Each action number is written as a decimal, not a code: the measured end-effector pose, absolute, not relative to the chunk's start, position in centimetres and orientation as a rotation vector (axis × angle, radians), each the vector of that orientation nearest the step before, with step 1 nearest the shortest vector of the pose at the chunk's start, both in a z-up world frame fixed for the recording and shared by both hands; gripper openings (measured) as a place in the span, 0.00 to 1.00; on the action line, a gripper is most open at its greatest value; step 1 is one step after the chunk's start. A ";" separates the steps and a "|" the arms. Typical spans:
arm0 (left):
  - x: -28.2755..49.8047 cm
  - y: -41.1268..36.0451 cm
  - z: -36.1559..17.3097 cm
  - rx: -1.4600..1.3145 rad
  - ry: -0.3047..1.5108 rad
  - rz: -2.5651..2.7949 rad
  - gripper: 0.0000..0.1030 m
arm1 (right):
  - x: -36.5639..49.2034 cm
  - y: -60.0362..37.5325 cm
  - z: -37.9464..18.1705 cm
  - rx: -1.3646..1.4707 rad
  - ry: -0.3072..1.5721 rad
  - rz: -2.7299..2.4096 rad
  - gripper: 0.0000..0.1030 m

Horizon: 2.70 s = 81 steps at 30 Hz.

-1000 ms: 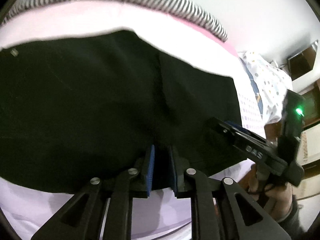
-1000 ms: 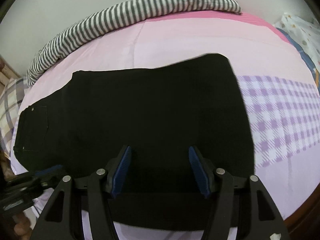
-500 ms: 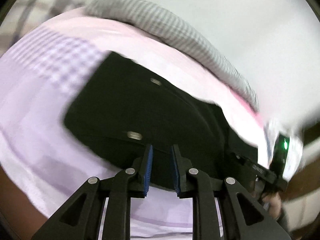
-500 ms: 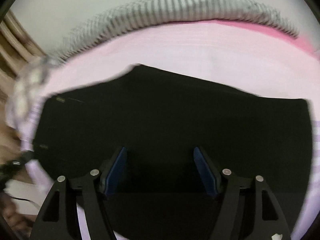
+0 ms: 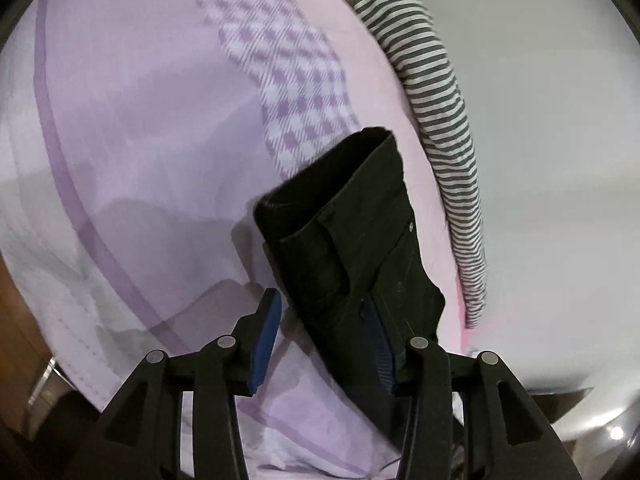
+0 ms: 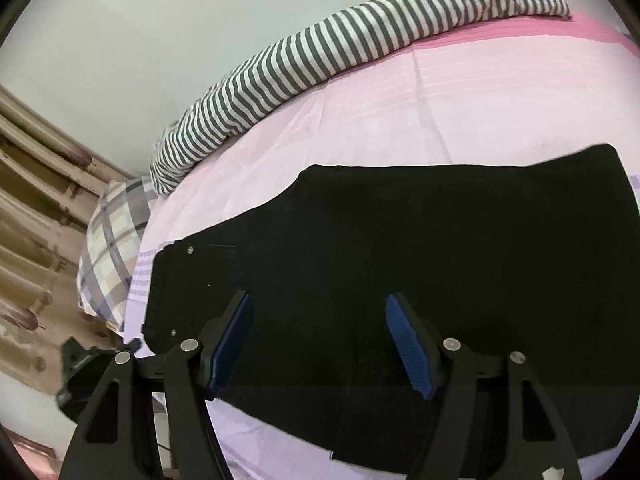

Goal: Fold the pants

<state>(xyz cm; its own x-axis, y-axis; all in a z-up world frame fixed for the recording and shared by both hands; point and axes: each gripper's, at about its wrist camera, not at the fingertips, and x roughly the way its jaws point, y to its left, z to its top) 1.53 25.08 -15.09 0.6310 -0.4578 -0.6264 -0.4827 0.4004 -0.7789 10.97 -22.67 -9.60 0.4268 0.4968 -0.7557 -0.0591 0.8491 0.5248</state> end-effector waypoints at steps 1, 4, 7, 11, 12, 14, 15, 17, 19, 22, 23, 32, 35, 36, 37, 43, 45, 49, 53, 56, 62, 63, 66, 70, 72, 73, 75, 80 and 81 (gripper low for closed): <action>1.8 25.2 -15.3 -1.214 0.952 0.021 0.43 | 10.9 -22.8 -9.5 0.459 1.082 0.360 0.65; 1.9 25.1 -15.5 -1.221 0.945 0.020 0.43 | 10.7 -22.9 -9.1 0.453 1.079 0.352 0.65; 2.1 25.3 -15.7 -1.216 0.936 0.019 0.43 | 10.5 -22.9 -9.0 0.452 1.076 0.344 0.65; 2.7 25.4 -16.6 -1.227 0.933 0.018 0.43 | 10.5 -23.0 -8.9 0.456 1.073 0.335 0.65; 2.7 25.5 -16.7 -1.235 0.932 0.015 0.43 | 10.4 -23.1 -8.8 0.455 1.071 0.333 0.65; 2.9 25.6 -17.1 -1.248 0.929 0.011 0.43 | 10.3 -23.2 -8.6 0.452 1.065 0.325 0.65; 3.0 25.7 -17.3 -1.251 0.929 0.011 0.43 | 10.3 -23.3 -8.5 0.453 1.063 0.324 0.65; 3.2 25.7 -17.6 -1.263 0.924 0.012 0.43 | 10.2 -23.5 -8.4 0.453 1.059 0.317 0.65; 3.4 25.7 -17.6 -1.269 0.911 0.010 0.43 | 10.2 -23.6 -8.4 0.454 1.057 0.316 0.65; 3.6 25.5 -17.5 -1.254 0.903 0.007 0.44 | 10.1 -23.8 -8.5 0.460 1.056 0.310 0.65; 3.7 25.5 -17.5 -1.257 0.894 0.011 0.45 | 10.1 -23.8 -8.7 0.462 1.058 0.307 0.65; 3.9 24.0 -16.4 -1.100 0.857 0.110 0.25 | 9.5 -23.5 -9.2 0.472 1.059 0.306 0.65; 3.9 23.3 -14.9 -1.036 0.833 0.109 0.20 | 9.2 -24.1 -8.6 0.471 1.033 0.299 0.65; 4.0 22.8 -13.8 -0.993 0.822 0.110 0.19 | 9.0 -24.3 -8.4 0.475 1.025 0.295 0.65; 4.2 22.2 -13.0 -0.957 0.812 0.106 0.19 | 8.8 -24.6 -8.2 0.480 1.017 0.291 0.65; 6.8 14.9 -4.1 -0.622 0.736 -0.033 0.17 | 7.6 -27.8 -7.0 0.510 0.960 0.254 0.65; 7.9 11.6 -1.8 -0.522 0.721 -0.092 0.17 | 7.3 -29.0 -6.8 0.522 0.946 0.238 0.65; 9.1 4.2 0.9 -0.365 0.708 -0.231 0.17 | 6.2 -32.0 -6.7 0.568 0.910 0.202 0.65; 8.7 -2.7 1.2 -0.234 0.722 -0.367 0.16 | 5.2 -35.2 -7.0 0.614 0.888 0.172 0.67; 7.9 -7.0 -0.4 -0.160 0.764 -0.450 0.16 | 5.3 -37.3 -7.3 0.632 0.906 0.168 0.68; 6.9 -13.5 -6.5 -0.010 0.919 -0.513 0.16 | 5.5 -39.6 -8.1 0.666 0.930 0.168 0.68; 6.7 -14.1 -7.3 -0.004 0.952 -0.514 0.16 | 5.6 -39.7 -8.5 0.691 0.937 0.183 0.68; 7.9 -15.0 -8.9 -0.007 1.023 -0.509 0.16 | 6.0 -39.6 -9.5 0.764 0.970 0.245 0.68; 7.4 -16.3 -8.4 0.055 1.019 -0.509 0.21 | 7.0 -38.6 -10.9 0.802 1.025 0.308 0.68; 7.4 -16.4 -8.3 0.024 1.050 -0.560 0.29 | 7.5 -38.0 -11.3 0.803 1.046 0.332 0.68; 7.5 -16.0 -8.6 0.014 1.065 -0.578 0.29 | 7.7 -37.7 -11.4 0.806 1.052 0.344 0.68; 7.0 -16.0 -8.3 0.002 1.092 -0.632 0.29 | 8.2 -37.1 -11.9 0.823 1.074 0.372 0.68; 6.0 -14.7 -6.2 0.003 1.022 -0.649 0.32 | 8.3 -36.6 -12.8 0.834 1.108 0.387 0.68; 5.9 -14.1 -5.8 -0.002 1.008 -0.636 0.32 | 8.3 -36.6 -12.9 0.835 1.112 0.389 0.68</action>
<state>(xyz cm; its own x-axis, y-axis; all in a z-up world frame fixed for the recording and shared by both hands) 5.93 -14.11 -5.79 0.3699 -0.4971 -0.7849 0.4950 0.8204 -0.2863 8.30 -36.57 -12.88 0.4186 0.6563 -0.6277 0.1219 0.6444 0.7549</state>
